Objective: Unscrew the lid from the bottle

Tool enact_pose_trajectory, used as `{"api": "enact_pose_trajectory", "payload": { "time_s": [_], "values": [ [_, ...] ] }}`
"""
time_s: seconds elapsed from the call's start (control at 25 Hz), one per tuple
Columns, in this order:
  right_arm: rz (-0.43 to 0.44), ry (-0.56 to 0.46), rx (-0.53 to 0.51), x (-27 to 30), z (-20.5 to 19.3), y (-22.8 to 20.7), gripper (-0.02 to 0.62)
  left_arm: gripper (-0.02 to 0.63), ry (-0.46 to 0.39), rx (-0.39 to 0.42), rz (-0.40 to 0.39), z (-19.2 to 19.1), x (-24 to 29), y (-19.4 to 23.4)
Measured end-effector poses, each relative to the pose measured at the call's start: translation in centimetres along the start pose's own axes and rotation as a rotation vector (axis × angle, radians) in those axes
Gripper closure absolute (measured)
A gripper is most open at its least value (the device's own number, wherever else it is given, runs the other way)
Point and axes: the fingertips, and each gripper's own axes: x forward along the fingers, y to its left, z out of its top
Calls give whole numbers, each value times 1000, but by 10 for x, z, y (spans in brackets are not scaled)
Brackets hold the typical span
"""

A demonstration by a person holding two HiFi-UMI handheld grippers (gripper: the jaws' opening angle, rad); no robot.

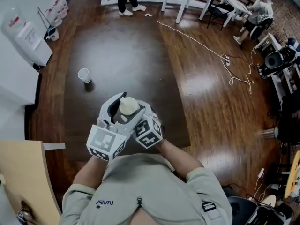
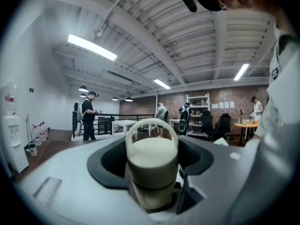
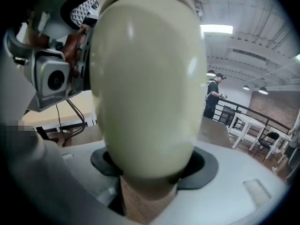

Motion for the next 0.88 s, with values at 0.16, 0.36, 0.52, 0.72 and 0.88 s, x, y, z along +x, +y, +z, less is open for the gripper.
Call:
{"api": "enact_pose_trajectory", "payload": {
  "time_s": [0.16, 0.36, 0.52, 0.72, 0.88],
  "values": [
    [168, -31, -6, -6, 3, 17, 294, 289, -12, -37, -129, 4, 0, -12],
    [420, -61, -7, -27, 10, 51, 295, 259, -44, -114, -347, 8, -14, -30],
    [722, -72, -37, -53, 15, 85, 294, 229, -98, -201, -560, 25, -36, -39],
    [1084, -52, -93, -99, 17, 120, 294, 224, -101, -168, -824, 39, -63, -58],
    [1206, 7, -177, -119, 10, 134, 295, 236, -86, -142, -964, 41, -74, -74]
  ]
}}
